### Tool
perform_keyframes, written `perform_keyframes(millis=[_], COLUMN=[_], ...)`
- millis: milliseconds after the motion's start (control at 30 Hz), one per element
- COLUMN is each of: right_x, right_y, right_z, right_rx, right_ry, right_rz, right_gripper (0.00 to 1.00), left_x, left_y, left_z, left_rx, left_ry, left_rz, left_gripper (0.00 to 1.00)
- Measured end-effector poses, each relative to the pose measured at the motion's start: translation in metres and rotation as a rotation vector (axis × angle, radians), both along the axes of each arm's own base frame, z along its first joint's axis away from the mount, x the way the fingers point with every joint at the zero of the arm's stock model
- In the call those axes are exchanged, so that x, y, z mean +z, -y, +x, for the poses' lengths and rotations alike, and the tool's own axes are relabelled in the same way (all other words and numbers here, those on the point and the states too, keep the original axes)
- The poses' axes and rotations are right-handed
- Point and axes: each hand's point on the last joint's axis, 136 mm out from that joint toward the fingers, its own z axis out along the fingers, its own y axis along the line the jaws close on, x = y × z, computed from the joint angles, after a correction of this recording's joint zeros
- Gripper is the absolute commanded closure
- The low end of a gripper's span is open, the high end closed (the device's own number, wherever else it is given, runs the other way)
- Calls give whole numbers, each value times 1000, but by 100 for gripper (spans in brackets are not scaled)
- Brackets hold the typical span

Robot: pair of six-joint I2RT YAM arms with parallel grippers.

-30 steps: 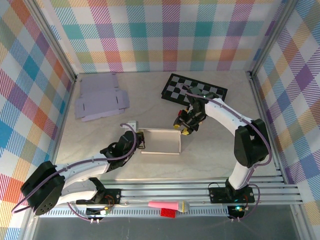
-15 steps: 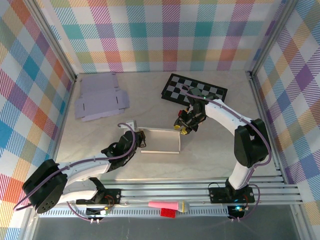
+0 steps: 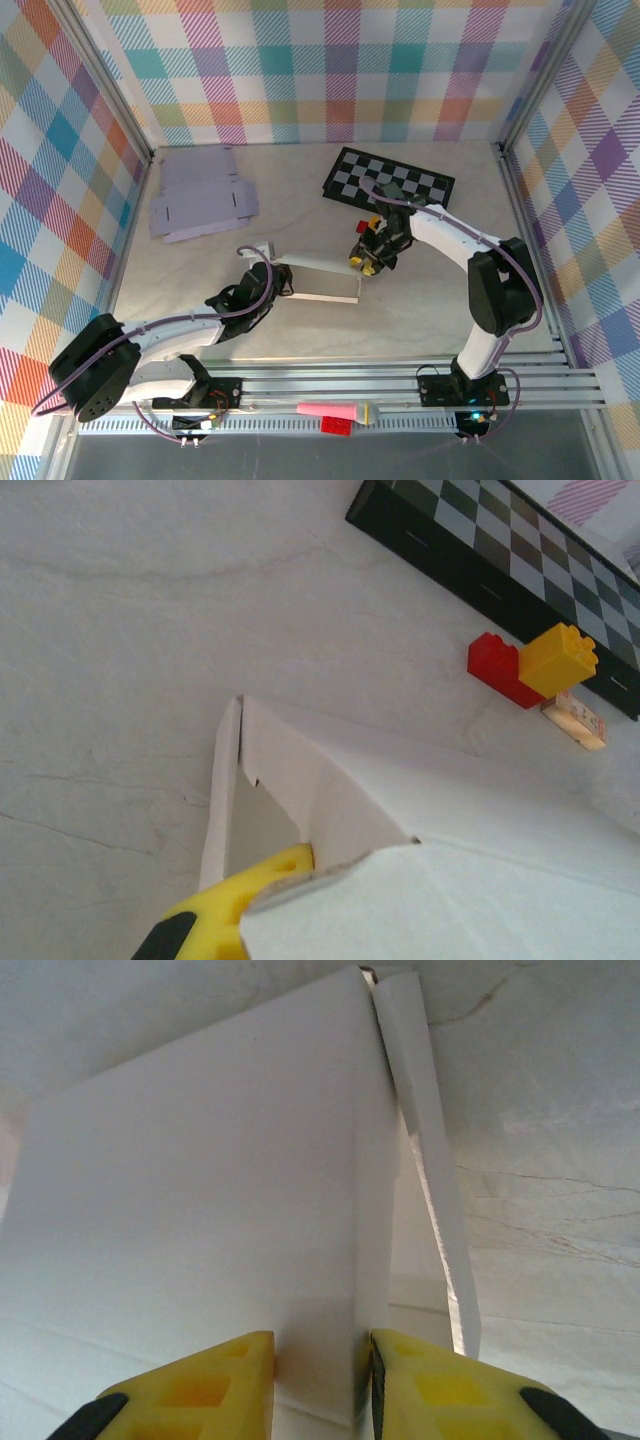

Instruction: Fold the paper box

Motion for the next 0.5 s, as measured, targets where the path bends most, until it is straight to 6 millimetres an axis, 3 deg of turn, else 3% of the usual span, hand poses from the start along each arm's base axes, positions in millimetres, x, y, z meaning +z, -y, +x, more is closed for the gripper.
perform_keyframes(millis=[267,500], right_x=[-14,-25], right_y=[-3,1], right_z=[-13,-16], right_rx=[63,75], right_ry=[47,65], right_rz=[-36,-79], right_gripper=[71,71], left_x=[-18,-32], left_y=[0,-1], left_z=[-21,-45], left_rx=[-34,-74], left_ry=[-110,-230], left_rz=[-37,-37], left_gripper=[70,60])
